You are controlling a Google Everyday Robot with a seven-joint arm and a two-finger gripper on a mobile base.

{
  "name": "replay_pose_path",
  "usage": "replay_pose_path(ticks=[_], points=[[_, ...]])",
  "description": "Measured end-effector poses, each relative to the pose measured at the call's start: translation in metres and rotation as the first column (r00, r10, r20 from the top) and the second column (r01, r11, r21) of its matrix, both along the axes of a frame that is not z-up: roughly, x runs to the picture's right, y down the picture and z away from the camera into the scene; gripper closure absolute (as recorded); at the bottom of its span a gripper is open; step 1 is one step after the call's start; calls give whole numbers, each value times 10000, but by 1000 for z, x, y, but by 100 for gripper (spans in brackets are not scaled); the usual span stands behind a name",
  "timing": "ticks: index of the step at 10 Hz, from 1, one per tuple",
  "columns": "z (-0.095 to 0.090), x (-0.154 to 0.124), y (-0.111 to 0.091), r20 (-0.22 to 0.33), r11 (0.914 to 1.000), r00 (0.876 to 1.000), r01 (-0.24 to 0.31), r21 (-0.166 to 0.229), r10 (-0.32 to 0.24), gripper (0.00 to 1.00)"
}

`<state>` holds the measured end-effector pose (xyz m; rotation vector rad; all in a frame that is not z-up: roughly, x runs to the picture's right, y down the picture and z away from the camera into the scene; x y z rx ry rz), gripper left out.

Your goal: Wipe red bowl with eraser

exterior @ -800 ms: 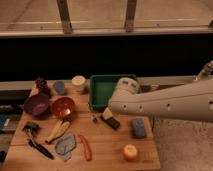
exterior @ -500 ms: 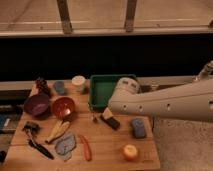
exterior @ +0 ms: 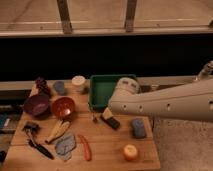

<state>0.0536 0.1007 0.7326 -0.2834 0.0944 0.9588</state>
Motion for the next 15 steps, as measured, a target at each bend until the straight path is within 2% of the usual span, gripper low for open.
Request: replay_pose_path(ticks=[8,9,12,15], points=[[0,0,0,0,10000,10000,-5,-5,5,20],[2,-2,-1,30,9999,10000,21,-112,-21,20],[36,-21,0,152,9968,9991,410,-692,-401,20],[62,-34,-2,463,9930,9972,624,-1001,-580,20]])
